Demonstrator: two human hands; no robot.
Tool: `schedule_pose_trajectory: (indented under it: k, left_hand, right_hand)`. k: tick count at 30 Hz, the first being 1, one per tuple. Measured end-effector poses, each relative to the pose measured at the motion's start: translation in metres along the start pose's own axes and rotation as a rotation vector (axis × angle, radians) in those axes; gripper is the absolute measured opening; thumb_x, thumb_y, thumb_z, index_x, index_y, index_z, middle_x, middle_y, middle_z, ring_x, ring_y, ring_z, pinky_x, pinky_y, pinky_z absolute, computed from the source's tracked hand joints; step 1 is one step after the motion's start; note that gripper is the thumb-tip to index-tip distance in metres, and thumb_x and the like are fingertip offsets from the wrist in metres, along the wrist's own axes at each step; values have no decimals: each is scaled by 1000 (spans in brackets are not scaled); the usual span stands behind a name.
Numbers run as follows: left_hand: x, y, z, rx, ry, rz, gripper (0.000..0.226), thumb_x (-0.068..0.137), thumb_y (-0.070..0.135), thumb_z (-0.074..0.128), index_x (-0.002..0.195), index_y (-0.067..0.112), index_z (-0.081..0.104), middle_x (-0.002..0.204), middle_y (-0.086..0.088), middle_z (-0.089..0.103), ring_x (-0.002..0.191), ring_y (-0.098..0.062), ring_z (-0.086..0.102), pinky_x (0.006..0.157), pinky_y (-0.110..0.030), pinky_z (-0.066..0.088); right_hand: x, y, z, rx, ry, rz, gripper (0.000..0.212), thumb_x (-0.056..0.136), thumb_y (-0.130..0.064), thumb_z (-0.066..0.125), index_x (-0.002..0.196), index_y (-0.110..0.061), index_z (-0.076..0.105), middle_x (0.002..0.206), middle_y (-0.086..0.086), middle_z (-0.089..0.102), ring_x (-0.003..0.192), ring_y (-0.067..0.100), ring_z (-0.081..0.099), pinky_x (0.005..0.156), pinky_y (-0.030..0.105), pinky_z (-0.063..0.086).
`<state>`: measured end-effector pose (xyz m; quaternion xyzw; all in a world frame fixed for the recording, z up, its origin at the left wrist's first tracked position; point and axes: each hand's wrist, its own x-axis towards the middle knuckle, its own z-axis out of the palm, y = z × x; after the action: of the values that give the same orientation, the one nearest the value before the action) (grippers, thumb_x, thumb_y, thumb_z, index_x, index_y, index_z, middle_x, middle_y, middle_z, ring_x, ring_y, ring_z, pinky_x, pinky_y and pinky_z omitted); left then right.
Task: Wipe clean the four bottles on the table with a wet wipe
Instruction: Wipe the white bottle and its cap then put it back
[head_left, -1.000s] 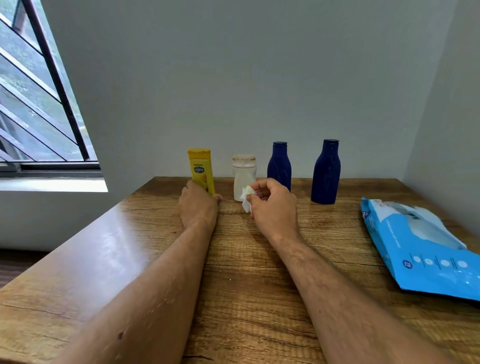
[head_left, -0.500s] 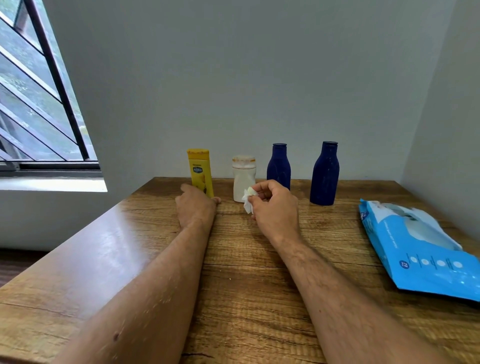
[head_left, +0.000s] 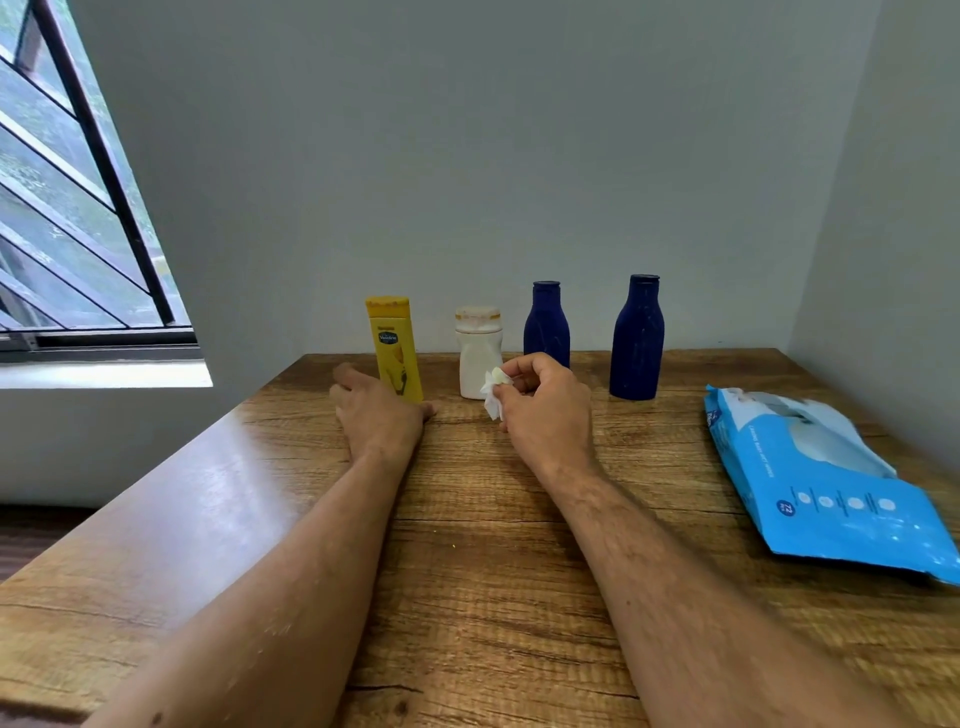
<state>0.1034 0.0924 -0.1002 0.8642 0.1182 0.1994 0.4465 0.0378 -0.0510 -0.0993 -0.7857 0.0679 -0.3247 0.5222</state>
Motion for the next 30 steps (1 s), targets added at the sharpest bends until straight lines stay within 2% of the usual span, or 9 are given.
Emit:
schedule_pose_trajectory:
  k: [6,9,11,13,16,19,22,30]
  left_hand:
    - [-20,-2,-4,37,-9,124,82,74,19,85,130,13,25,124,-11,38,114,-29,49,90,-37,47]
    - [-33,2,-2,-4,-4,196,58,81,18,73,121,18,32,112,-2,42,101,-23,52,78,-33,41]
    - [-42,10,2,-19,-4,255,48,85,24,72,120,20,39,109,1,51,96,-19,55,78,-32,43]
    - [-47,18,8,-35,-4,314,43,85,28,72,118,20,45,105,0,59,91,-16,59,77,-31,45]
    - [-45,28,15,-30,1,383,46,88,30,69,127,17,49,117,-1,60,104,-17,59,86,-30,47]
    - [-39,38,19,-21,12,407,58,91,27,63,142,10,42,134,-7,52,115,-18,51,89,-24,37]
    - [-34,46,23,-50,20,370,67,91,28,63,148,7,35,144,-11,45,126,-24,48,98,-29,39]
    - [-27,57,42,-74,-24,270,78,91,36,64,153,6,27,149,-17,43,134,-30,45,107,-39,40]
  right_hand:
    - [-1,-2,-6,30,35,27,18,89,-20,72,107,-22,68,97,-7,67,88,9,66,71,34,63]
    - [-4,-4,-9,43,59,27,17,89,-19,71,106,-22,68,95,-8,67,86,8,66,71,33,62]
    - [-5,-7,-11,53,75,23,18,89,-18,71,106,-21,68,95,-8,67,86,6,65,72,28,61]
    - [-6,-9,-14,44,84,20,18,90,-19,70,108,-22,67,96,-8,67,85,2,62,67,13,53]
    - [-6,-10,-17,46,100,28,18,90,-19,70,107,-23,67,95,-10,66,83,-1,61,62,6,42]
    - [-6,-11,-18,56,104,36,16,90,-19,70,105,-24,67,92,-13,65,81,-3,60,61,4,40]
    - [-5,-10,-19,55,113,36,15,90,-20,70,104,-25,67,91,-13,65,80,-4,59,59,4,40]
    - [-5,-9,-17,54,136,37,18,91,-20,69,108,-25,66,97,-11,66,84,-1,61,57,4,40]
